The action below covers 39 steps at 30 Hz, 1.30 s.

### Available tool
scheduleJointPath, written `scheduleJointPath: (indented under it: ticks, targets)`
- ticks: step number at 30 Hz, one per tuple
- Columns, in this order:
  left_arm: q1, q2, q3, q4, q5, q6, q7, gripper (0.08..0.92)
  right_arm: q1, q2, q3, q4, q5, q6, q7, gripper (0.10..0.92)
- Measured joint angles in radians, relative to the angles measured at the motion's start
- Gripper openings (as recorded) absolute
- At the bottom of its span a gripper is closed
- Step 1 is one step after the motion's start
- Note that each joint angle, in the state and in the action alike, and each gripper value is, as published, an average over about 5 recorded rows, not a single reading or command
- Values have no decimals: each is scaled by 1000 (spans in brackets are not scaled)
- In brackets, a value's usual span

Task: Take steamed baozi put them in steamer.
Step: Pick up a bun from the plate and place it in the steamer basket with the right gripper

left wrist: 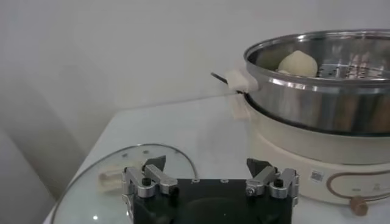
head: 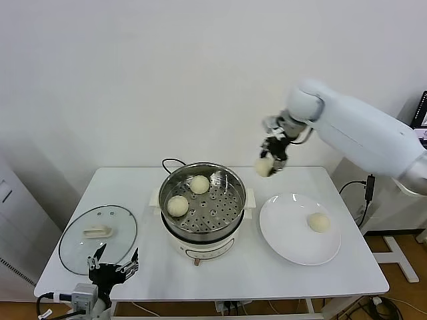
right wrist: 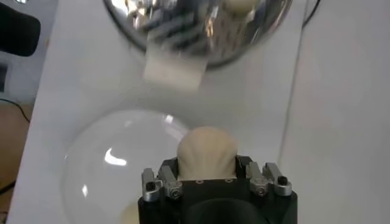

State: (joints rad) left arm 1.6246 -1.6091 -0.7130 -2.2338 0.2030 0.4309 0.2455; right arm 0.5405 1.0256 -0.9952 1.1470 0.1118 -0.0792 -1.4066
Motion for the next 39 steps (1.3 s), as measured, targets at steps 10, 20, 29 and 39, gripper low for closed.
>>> scheduleJointPath:
  ticks: [10,20,29,39]
  targets:
    - [3,0,-4,-22,8,-12,-6,823,9,143,-62,26,-29,434,-15,560]
    - [5,0,-1,-42,11,-13,-7,823,-76,237,-56,56,-248,724,19,560]
    - [4,0,-2,-46,6,-13,-6,823,-160,307,-57,61,-350,831,34,560]
    - [-2,0,1,-41,1,-11,-4,823,-188,335,-74,74,-366,863,34,560]
